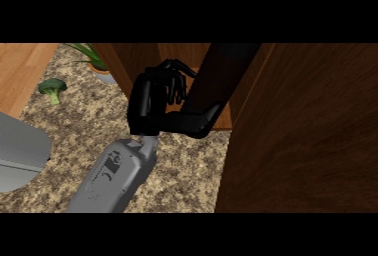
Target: Pick up the wine, place it into the cabinet and close the cabinet
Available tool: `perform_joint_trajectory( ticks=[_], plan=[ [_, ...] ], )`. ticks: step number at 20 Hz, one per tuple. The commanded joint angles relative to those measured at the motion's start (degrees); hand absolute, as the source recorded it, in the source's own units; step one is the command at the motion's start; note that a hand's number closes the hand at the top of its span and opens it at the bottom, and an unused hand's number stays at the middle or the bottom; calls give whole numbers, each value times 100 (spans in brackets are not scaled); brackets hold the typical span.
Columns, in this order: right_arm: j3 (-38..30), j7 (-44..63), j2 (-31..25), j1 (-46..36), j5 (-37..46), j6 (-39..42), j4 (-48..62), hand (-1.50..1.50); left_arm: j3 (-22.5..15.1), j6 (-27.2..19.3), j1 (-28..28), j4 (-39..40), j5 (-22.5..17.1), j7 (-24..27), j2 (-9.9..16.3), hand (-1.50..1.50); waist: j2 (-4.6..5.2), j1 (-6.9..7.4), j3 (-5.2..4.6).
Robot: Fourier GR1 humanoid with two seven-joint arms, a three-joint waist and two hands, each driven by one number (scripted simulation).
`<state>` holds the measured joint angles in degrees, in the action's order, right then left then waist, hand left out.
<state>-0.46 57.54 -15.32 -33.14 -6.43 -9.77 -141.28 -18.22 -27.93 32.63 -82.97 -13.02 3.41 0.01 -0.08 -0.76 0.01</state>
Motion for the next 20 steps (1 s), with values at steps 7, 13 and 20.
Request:
perform_joint_trajectory(
  ticks=[7,13,20],
  plan=[
    [-104,200,60,131,-482,76,-459,-150,59,-200,731,1184,419,408,150,150,8,-18,1],
    [-295,299,-31,241,-651,173,-559,-150,-55,-325,748,1672,480,754,0,150,4,-16,1],
    [-630,455,-215,-231,-835,211,-319,-150,152,-199,1070,2561,32,1432,-1,150,14,-51,-3]
  ],
)
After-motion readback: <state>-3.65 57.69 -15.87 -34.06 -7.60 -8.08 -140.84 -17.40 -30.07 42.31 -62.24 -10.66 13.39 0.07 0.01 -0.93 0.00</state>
